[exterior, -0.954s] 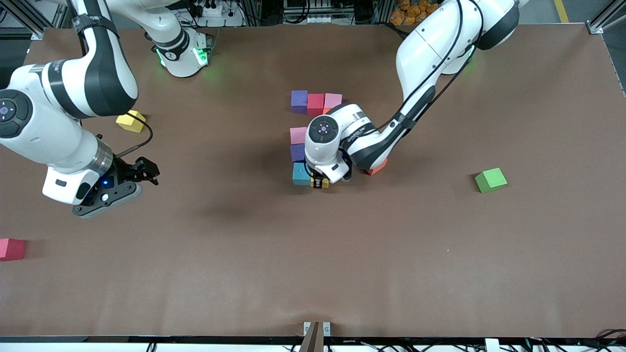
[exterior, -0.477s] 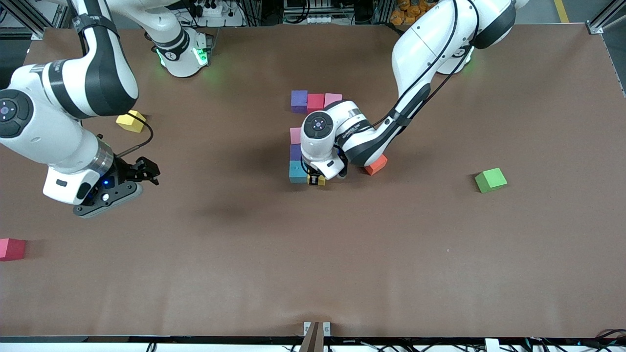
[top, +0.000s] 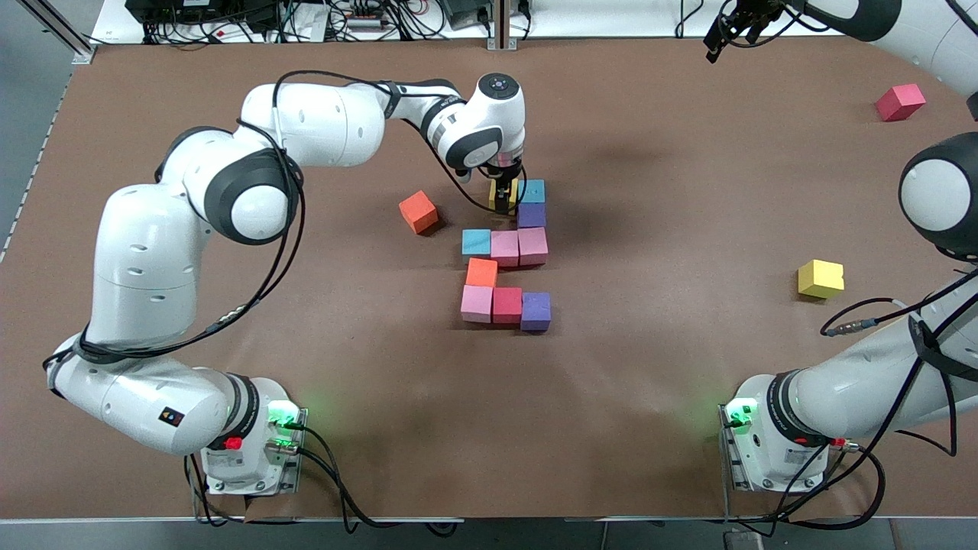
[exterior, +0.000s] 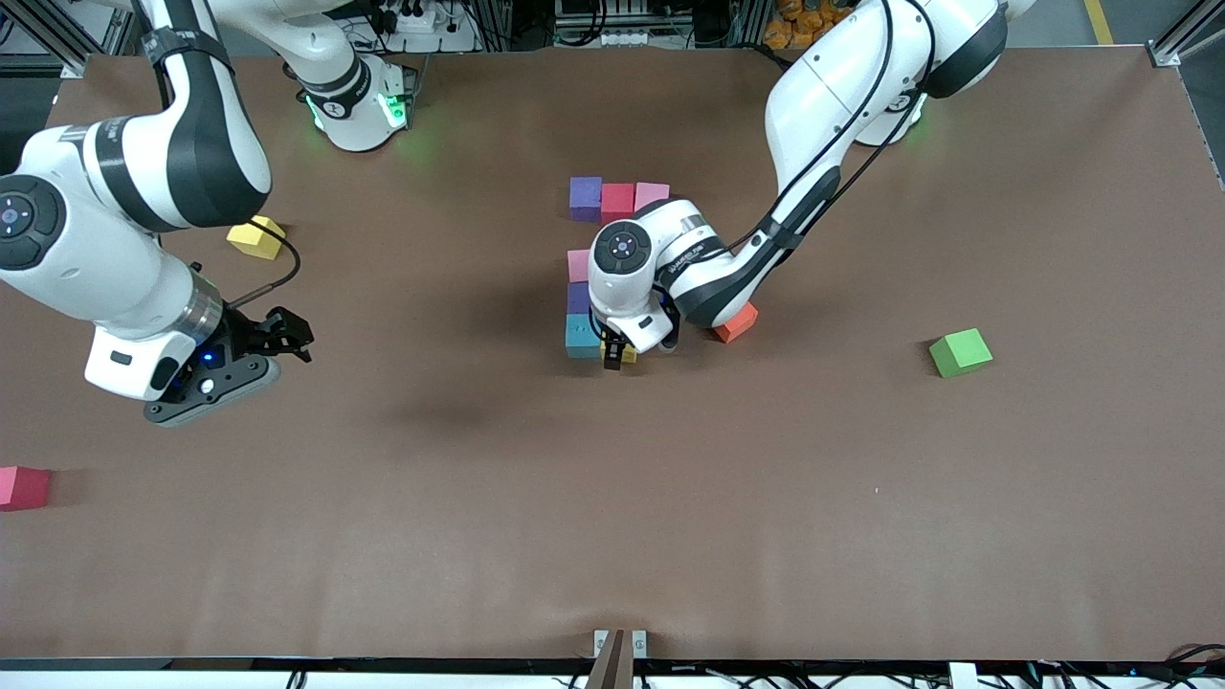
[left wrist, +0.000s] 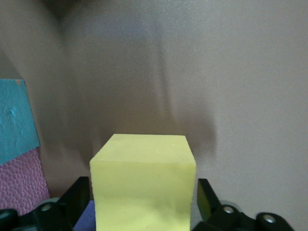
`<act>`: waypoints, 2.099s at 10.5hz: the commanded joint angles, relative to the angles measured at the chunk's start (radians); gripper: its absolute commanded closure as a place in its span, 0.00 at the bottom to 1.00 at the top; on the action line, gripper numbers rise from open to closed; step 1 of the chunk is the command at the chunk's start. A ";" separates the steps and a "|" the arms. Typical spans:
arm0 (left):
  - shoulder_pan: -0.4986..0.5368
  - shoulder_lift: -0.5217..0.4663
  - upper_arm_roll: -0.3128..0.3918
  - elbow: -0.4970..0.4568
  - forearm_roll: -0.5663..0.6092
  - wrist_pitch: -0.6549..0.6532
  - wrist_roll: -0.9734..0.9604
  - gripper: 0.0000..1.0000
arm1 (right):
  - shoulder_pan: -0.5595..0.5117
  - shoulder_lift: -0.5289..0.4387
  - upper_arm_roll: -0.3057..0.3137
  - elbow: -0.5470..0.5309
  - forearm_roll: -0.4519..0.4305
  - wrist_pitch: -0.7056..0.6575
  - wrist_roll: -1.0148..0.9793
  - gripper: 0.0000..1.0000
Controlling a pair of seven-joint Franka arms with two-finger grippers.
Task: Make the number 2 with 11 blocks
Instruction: 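Lower the yellow cube beside the cyan cube with the left gripper, then open the left gripper off the yellow cube and lift away, then grasp the orange cube beside the figure with the left gripper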
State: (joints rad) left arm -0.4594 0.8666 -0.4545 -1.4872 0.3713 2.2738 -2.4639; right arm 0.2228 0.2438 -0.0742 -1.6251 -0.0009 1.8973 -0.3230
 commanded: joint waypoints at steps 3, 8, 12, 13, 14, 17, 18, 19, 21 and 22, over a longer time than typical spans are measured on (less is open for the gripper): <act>-0.004 -0.038 -0.009 0.021 0.017 -0.106 0.017 0.00 | -0.006 -0.012 0.013 -0.006 -0.017 -0.003 0.012 0.00; 0.037 -0.107 -0.067 0.016 0.015 -0.236 0.071 0.00 | -0.003 -0.015 0.017 -0.004 -0.017 -0.006 0.012 0.00; 0.206 -0.141 -0.166 0.009 0.017 -0.278 0.126 0.00 | -0.011 -0.018 0.011 0.004 -0.022 -0.007 0.012 0.00; 0.232 -0.143 -0.185 -0.007 0.017 -0.315 0.170 0.00 | -0.010 -0.017 0.013 0.017 -0.024 -0.009 0.013 0.00; 0.257 -0.153 -0.202 -0.039 0.017 -0.335 0.221 0.00 | -0.008 -0.017 0.011 0.025 -0.024 -0.007 0.015 0.00; 0.365 -0.246 -0.263 -0.227 0.020 -0.274 0.365 0.00 | -0.023 -0.021 -0.018 0.039 -0.030 -0.053 0.013 0.00; 0.433 -0.297 -0.312 -0.316 0.021 -0.231 0.416 0.00 | -0.022 -0.021 -0.019 0.063 -0.051 -0.081 0.015 0.00; 0.508 -0.328 -0.372 -0.382 0.021 -0.203 0.457 0.00 | -0.023 -0.023 -0.019 0.080 -0.086 -0.107 0.033 0.00; 0.612 -0.334 -0.443 -0.450 0.049 -0.200 0.523 0.00 | -0.026 -0.053 -0.018 0.085 -0.090 -0.109 0.044 0.00; 0.640 -0.334 -0.455 -0.482 0.075 -0.180 0.530 0.00 | -0.029 -0.058 -0.013 0.087 -0.083 -0.110 0.044 0.00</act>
State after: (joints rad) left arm 0.1227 0.5667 -0.8787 -1.8823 0.4048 2.0474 -1.9588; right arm 0.2118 0.2164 -0.1087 -1.5364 -0.0669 1.8069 -0.3016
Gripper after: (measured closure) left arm 0.000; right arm 0.000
